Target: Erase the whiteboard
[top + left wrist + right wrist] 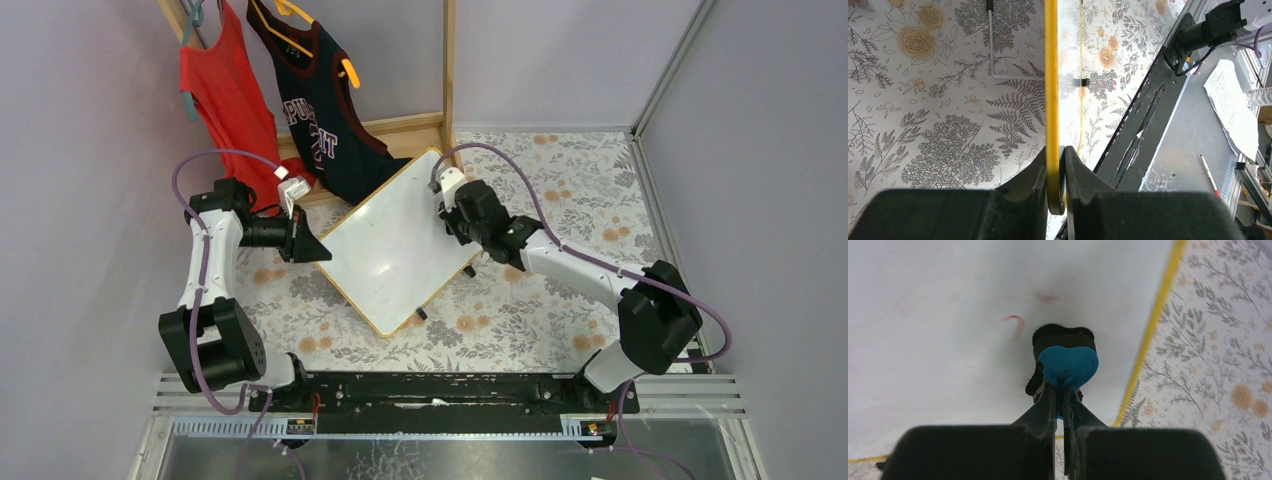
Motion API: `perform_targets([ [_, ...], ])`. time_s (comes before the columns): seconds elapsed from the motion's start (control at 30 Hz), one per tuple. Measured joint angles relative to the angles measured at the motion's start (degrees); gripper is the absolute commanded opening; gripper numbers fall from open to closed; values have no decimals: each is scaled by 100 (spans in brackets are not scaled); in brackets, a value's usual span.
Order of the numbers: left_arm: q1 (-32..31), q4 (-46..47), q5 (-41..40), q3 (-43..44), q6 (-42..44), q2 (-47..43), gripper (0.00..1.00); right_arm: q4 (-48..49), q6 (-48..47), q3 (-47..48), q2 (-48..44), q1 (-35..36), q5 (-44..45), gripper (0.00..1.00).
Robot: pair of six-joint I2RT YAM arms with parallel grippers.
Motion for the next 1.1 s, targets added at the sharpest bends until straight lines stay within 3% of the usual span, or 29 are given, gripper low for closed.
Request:
perform_targets([
  [0.3, -4, -33, -20, 4, -22, -2, 0, 2, 57, 0, 37, -761, -39, 0],
  [1.1, -76, -299, -601, 393, -382, -9, 0, -225, 435, 258, 37, -667, -855, 0],
])
